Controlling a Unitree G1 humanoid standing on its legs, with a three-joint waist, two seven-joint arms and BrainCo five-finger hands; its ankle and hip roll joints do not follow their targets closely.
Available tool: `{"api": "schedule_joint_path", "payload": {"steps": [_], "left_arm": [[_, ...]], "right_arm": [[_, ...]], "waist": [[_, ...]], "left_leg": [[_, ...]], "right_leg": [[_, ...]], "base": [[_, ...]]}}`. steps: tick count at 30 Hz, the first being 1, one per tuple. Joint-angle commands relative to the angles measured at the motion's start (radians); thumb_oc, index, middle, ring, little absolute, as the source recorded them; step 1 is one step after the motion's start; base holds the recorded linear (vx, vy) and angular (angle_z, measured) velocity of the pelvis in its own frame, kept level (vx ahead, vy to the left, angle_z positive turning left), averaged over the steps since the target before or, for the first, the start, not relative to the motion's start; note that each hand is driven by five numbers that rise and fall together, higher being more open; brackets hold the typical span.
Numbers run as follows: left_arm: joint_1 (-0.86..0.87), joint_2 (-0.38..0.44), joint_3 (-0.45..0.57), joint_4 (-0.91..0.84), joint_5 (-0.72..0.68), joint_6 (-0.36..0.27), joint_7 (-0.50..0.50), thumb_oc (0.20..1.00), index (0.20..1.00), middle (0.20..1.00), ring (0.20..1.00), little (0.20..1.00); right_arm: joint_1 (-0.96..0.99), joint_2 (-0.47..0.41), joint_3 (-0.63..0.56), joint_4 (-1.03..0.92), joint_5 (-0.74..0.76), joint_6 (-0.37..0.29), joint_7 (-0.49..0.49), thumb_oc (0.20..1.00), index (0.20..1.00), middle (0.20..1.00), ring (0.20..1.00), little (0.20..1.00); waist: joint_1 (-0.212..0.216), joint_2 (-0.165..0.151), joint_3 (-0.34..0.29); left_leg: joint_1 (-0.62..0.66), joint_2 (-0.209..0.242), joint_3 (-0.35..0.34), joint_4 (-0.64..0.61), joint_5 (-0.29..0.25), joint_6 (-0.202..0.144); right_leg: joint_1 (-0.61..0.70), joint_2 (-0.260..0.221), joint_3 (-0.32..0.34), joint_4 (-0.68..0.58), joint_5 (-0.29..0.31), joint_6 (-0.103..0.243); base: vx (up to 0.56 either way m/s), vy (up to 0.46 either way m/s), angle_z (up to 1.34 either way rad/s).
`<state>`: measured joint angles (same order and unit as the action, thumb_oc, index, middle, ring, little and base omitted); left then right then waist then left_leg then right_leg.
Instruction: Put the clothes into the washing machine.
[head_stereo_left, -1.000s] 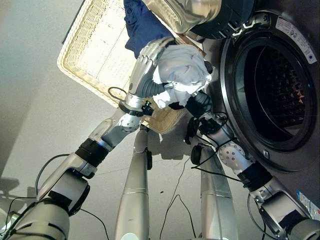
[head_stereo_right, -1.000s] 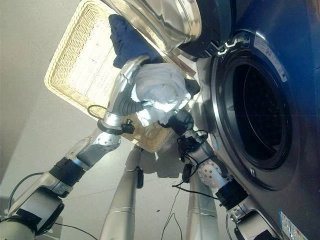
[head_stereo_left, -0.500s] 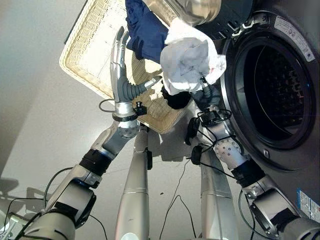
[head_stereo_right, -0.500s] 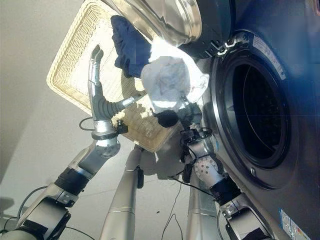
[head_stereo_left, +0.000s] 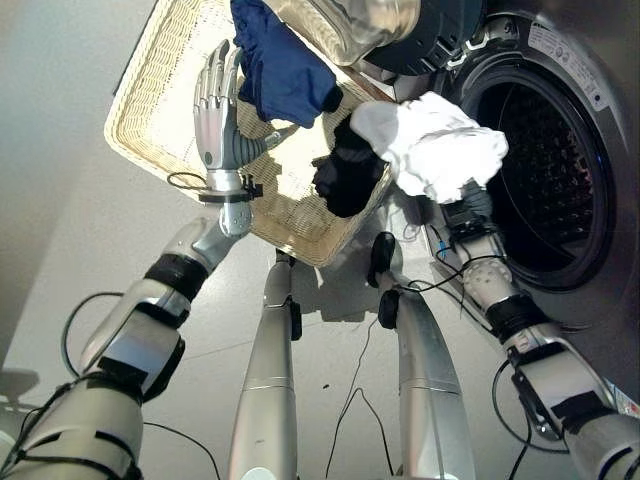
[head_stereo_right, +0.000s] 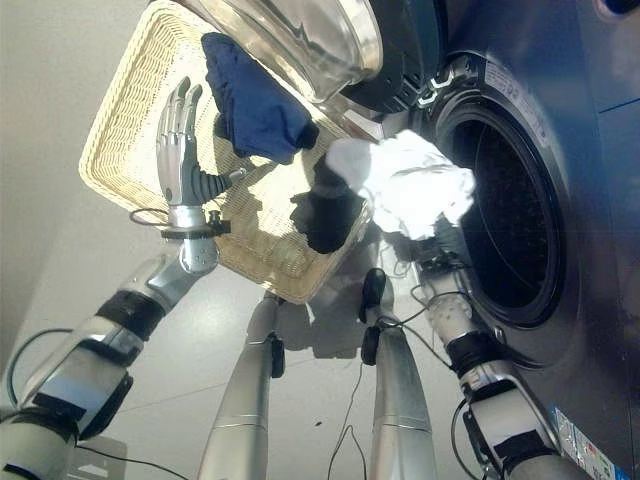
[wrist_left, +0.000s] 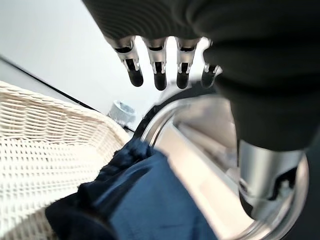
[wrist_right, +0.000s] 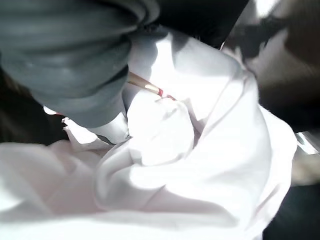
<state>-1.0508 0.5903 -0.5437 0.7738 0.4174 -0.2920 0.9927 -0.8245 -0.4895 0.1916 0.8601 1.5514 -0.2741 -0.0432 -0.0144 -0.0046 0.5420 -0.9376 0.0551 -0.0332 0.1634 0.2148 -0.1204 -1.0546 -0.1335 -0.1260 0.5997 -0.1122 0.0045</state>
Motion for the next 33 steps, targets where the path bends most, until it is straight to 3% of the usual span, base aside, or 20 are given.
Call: {"api": "schedule_joint_path", "payload": {"steps": [1,3,4,5,7,9,10,11,16,19,23,26,29,33], "left_arm": [[-0.057,0.04,-0.02,0.089,-0.034,-0.029,0.004,1.0,1.0,1.0,1.0,1.0],[-0.068,0.053,-0.055,0.123,-0.036,-0.024,0.003,1.0,1.0,1.0,1.0,1.0],[-0.069,0.068,-0.09,0.142,-0.01,-0.001,0.011,1.0,1.0,1.0,1.0,1.0],[-0.066,0.084,-0.11,0.144,-0.009,0.012,0.015,1.0,1.0,1.0,1.0,1.0],[-0.079,0.108,-0.151,0.152,0.012,0.042,0.017,1.0,1.0,1.0,1.0,1.0],[-0.115,0.132,-0.205,0.163,0.002,0.074,0.0,1.0,1.0,1.0,1.0,1.0],[-0.14,0.142,-0.228,0.175,-0.014,0.081,-0.013,1.0,1.0,1.0,1.0,1.0],[-0.182,0.162,-0.264,0.198,-0.034,0.084,-0.038,1.0,1.0,1.0,1.0,1.0],[-0.258,0.166,-0.326,0.29,-0.064,0.047,-0.077,1.0,1.0,1.0,1.0,1.0],[-0.282,0.154,-0.345,0.322,-0.061,0.042,-0.083,1.0,1.0,1.0,1.0,1.0],[-0.336,0.138,-0.372,0.346,-0.054,0.057,-0.029,1.0,1.0,1.0,1.0,1.0],[-0.381,0.13,-0.382,0.358,-0.048,0.063,0.016,1.0,1.0,1.0,1.0,1.0],[-0.413,0.118,-0.384,0.37,-0.011,0.08,0.072,1.0,1.0,1.0,1.0,1.0],[-0.441,0.106,-0.387,0.374,0.023,0.087,0.076,1.0,1.0,1.0,1.0,1.0]], "right_arm": [[-0.059,-0.165,-0.122,0.111,0.142,-0.149,-0.049,0.2,0.2,0.2,0.2,0.2],[-0.117,-0.231,-0.142,0.194,0.184,-0.202,-0.081,0.2,0.2,0.2,0.2,0.2],[-0.16,-0.295,-0.154,0.223,0.235,-0.334,-0.139,0.2,0.2,0.2,0.2,0.2],[-0.169,-0.322,-0.16,0.198,0.198,-0.418,-0.2,0.2,0.2,0.2,0.2,0.2],[-0.181,-0.348,-0.166,0.138,0.12,-0.523,-0.301,0.216,0.216,0.216,0.216,0.216],[-0.204,-0.382,-0.153,0.092,0.008,-0.531,-0.369,0.564,0.564,0.564,0.564,0.564],[-0.222,-0.396,-0.143,0.072,-0.044,-0.522,-0.4,1.0,1.0,1.0,1.0,1.0],[-0.247,-0.423,-0.136,0.07,-0.097,-0.5,-0.429,1.0,1.0,1.0,1.0,1.0],[-0.293,-0.475,-0.127,0.241,-0.02,-0.409,-0.27,1.0,1.0,1.0,1.0,1.0],[-0.316,-0.475,-0.109,0.301,-0.014,-0.378,-0.247,1.0,1.0,1.0,1.0,1.0],[-0.377,-0.471,-0.024,0.36,-0.132,-0.322,-0.339,1.0,1.0,1.0,1.0,1.0],[-0.401,-0.461,0.022,0.385,-0.214,-0.244,-0.424,1.0,1.0,1.0,1.0,1.0],[-0.417,-0.454,0.069,0.424,-0.276,-0.105,-0.527,1.0,1.0,1.0,1.0,1.0],[-0.428,-0.444,0.12,0.455,-0.347,0.038,-0.591,1.0,1.0,1.0,1.0,1.0]], "waist": [[-0.018,-0.009,-0.022],[-0.019,-0.013,-0.022],[-0.019,-0.02,-0.022],[-0.022,-0.023,-0.022],[-0.031,-0.03,-0.022],[-0.038,-0.03,-0.022],[-0.043,-0.029,-0.022],[-0.047,-0.029,-0.022],[-0.046,-0.019,-0.022],[-0.044,-0.014,-0.022],[-0.037,-0.006,-0.022],[-0.036,-0.009,-0.022],[-0.034,-0.015,-0.022],[-0.031,-0.026,-0.022]], "left_leg": [[-0.03,-0.012,0.083,0.145,-0.13,-0.02],[-0.034,-0.006,0.078,0.154,-0.138,-0.019],[-0.045,0.004,0.074,0.158,-0.145,-0.018],[-0.051,0.009,0.076,0.155,-0.146,-0.018],[-0.058,0.013,0.077,0.15,-0.148,-0.019],[-0.059,0.011,0.075,0.145,-0.148,-0.018],[-0.06,0.01,0.074,0.141,-0.149,-0.018],[-0.059,0.009,0.074,0.134,-0.149,-0.018],[-0.046,0.007,0.07,0.118,-0.151,-0.017],[-0.049,0.005,0.068,0.12,-0.15,-0.018],[-0.064,-0.002,0.059,0.124,-0.148,-0.013],[-0.071,-0.002,0.057,0.123,-0.146,-0.015],[-0.082,-0.001,0.053,0.125,-0.146,-0.014],[-0.098,0.002,0.047,0.129,-0.147,-0.014]], "right_leg": [[0.044,0.049,0.0,-0.238,0.207,0.142],[0.044,0.053,0.003,-0.238,0.209,0.142],[0.04,0.054,0.0,-0.237,0.208,0.144],[0.037,0.053,-0.003,-0.238,0.208,0.145],[0.031,0.054,-0.004,-0.242,0.212,0.147],[0.027,0.053,-0.001,-0.251,0.217,0.148],[0.025,0.052,0.003,-0.257,0.219,0.148],[0.024,0.052,0.006,-0.265,0.219,0.147],[0.031,0.048,0.008,-0.265,0.205,0.144],[0.03,0.042,0.005,-0.264,0.202,0.143],[0.018,0.036,0.002,-0.264,0.203,0.142],[0.013,0.034,0.001,-0.265,0.203,0.142],[0.006,0.036,0.0,-0.264,0.205,0.142],[-0.003,0.039,-0.007,-0.261,0.206,0.144]], "base": [[0.0,0.001,-0.14],[0.01,-0.03,-0.08],[0.0,-0.057,-0.04],[-0.01,-0.051,-0.05],[-0.02,-0.005,-0.07],[-0.03,0.037,-0.04],[-0.05,0.069,0.02],[-0.04,0.067,0.02],[-0.01,0.023,-0.03],[0.01,0.004,0.05],[0.0,-0.002,0.01],[0.0,0.0,0.0],[0.0,-0.027,0.0],[0.0,-0.047,0.01]]}}
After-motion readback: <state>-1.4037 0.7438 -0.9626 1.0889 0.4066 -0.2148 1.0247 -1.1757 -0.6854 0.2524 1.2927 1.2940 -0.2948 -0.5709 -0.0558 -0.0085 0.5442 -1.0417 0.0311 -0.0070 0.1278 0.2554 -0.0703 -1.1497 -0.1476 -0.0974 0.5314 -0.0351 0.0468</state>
